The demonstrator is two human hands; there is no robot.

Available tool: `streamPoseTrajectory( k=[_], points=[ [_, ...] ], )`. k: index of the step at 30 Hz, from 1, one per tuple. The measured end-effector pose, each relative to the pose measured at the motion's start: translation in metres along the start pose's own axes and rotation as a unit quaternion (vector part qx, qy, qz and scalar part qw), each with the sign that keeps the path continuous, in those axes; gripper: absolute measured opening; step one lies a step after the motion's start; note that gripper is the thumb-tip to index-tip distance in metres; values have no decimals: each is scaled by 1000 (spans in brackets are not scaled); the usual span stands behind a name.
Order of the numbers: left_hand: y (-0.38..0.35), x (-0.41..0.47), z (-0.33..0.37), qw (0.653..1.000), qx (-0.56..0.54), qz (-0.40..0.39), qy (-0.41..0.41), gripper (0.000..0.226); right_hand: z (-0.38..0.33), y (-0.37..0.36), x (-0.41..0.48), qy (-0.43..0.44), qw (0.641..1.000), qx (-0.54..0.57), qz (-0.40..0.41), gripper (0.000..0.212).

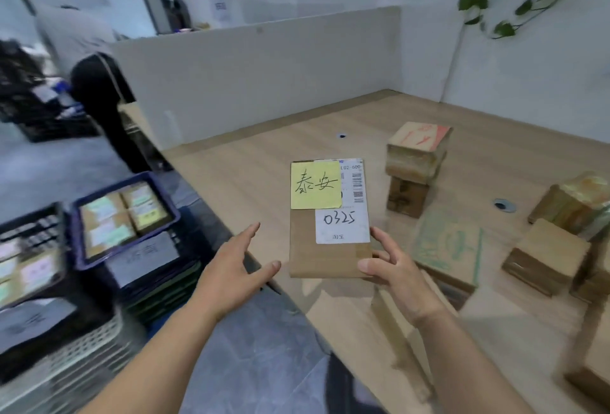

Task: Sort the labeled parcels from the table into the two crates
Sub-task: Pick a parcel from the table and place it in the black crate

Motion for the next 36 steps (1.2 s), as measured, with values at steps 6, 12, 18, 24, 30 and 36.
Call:
streamPoseTrajectory(
  k=[6, 12, 18, 24, 30, 36],
  points=[
    [49, -27, -55, 993, 92, 70, 28, 84, -2, -79, 24, -4, 995, -22, -94, 80],
    [107, -43, -123, 985, 118, 110, 61, 84, -6, -170, 48, 4, 987, -56, -151, 84],
    [181, -63, -217, 975, 148, 126, 105, 85, 1, -295, 73, -6, 976, -79, -203, 88],
    [243, -88, -312, 968, 153, 133, 147, 86, 23, -415, 100, -26, 964, -104, -243, 86],
    [293, -114, -389, 955, 179, 153, 183, 86, 44, -519, 113, -37, 946, -128, -295, 90],
    [319, -121, -445, 942, 183, 159, 230, 86, 61, -582, 134, -62, 933, -131, -330, 94]
  ],
)
Point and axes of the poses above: each hand's wrist, its own x-axis towards the middle knuckle, its own y-axis out of the back of the hand, z = x × y, the point moved 2 cm from there along x, towards the middle knuckle
